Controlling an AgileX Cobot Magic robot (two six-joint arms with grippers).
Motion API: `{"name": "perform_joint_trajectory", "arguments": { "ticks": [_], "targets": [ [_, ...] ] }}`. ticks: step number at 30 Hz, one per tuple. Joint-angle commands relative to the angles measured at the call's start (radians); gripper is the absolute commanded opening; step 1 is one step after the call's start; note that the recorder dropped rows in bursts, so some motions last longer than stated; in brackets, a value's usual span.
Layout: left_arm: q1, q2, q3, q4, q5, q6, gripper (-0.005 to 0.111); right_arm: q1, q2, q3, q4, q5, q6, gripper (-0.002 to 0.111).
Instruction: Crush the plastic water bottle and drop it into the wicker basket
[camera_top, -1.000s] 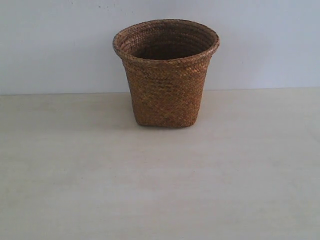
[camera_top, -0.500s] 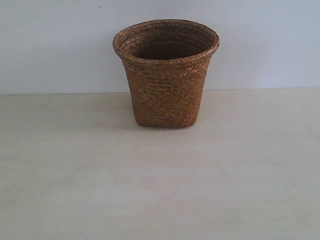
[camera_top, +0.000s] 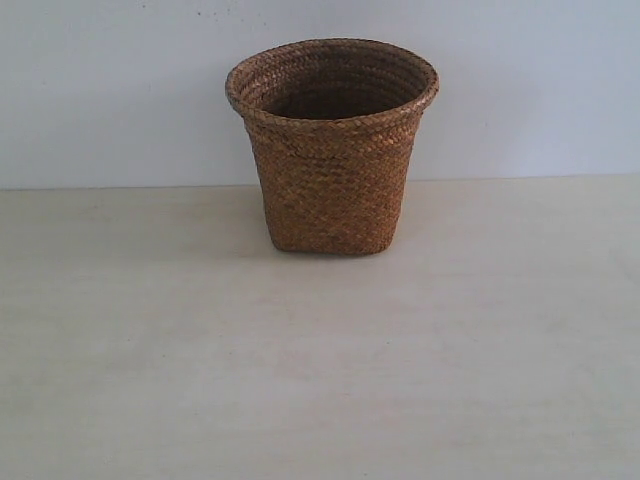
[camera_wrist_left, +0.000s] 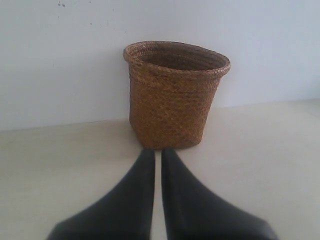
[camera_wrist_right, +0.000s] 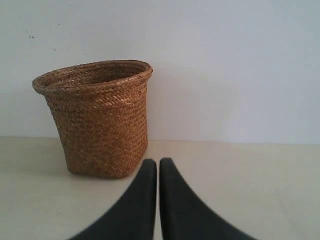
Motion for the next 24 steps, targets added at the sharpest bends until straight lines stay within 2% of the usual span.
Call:
{"name": "perform_joint_trajectory", "arguments": {
  "ticks": [1, 7, 9, 11, 13, 16, 24],
  "targets": [
    [0.002, -0.005, 0.004, -0.013, -0.011, -0.011, 0.004, -0.004, -0.003, 0.004, -0.008, -0.013, 0.002, 0.000],
    [0.002, -0.005, 0.004, -0.013, -0.011, -0.008, 0.004, -0.004, -0.003, 0.004, -0.009, -0.025, 0.003, 0.000],
    [0.002, -0.005, 0.011, 0.026, -0.006, -0.008, 0.004, -0.004, -0.003, 0.004, -0.009, -0.025, 0.003, 0.000],
    [0.009, -0.005, 0.048, 0.070, -0.057, -0.008, 0.004, -0.004, -0.003, 0.004, -0.009, -0.025, 0.003, 0.000],
    [0.059, -0.005, 0.104, 0.107, -0.101, -0.008, 0.004, -0.004, -0.003, 0.004, -0.009, -0.025, 0.003, 0.000],
    [0.186, -0.005, 0.162, 0.101, -0.111, -0.008, 0.004, -0.004, -0.003, 0.004, -0.009, -0.025, 0.003, 0.000],
    [0.325, -0.065, 0.253, 0.099, -0.143, -0.008, 0.004, -0.004, -0.003, 0.004, -0.009, -0.025, 0.003, 0.000]
  ]
}}
